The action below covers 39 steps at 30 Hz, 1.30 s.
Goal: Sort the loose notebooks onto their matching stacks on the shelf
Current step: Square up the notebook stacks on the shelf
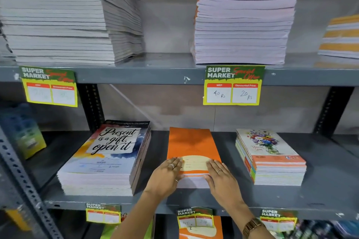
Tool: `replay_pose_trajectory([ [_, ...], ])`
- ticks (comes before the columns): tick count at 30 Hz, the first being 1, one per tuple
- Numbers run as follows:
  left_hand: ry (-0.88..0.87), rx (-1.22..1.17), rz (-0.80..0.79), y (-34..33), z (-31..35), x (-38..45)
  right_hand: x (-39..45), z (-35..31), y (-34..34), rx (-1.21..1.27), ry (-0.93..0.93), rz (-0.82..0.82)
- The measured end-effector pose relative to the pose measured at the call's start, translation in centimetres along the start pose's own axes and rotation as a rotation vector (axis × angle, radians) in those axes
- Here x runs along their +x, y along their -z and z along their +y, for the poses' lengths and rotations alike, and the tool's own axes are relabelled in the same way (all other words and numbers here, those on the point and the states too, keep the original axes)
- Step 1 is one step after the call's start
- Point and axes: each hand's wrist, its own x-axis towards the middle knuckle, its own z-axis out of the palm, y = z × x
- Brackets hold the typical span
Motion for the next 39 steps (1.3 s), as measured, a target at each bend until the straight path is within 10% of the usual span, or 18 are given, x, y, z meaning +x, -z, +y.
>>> replay_pose_trajectory([
  [27,0.104,-0.144,0.031,-0.1,0.7,-0.4,-0.4,1.0,0.0,0.012,0.089,0.035],
  [39,0.097,-0.14,0.094,0.4,8.9,2.8,-4.5,10.1,5.3,-0.069,-0.141,0.263],
])
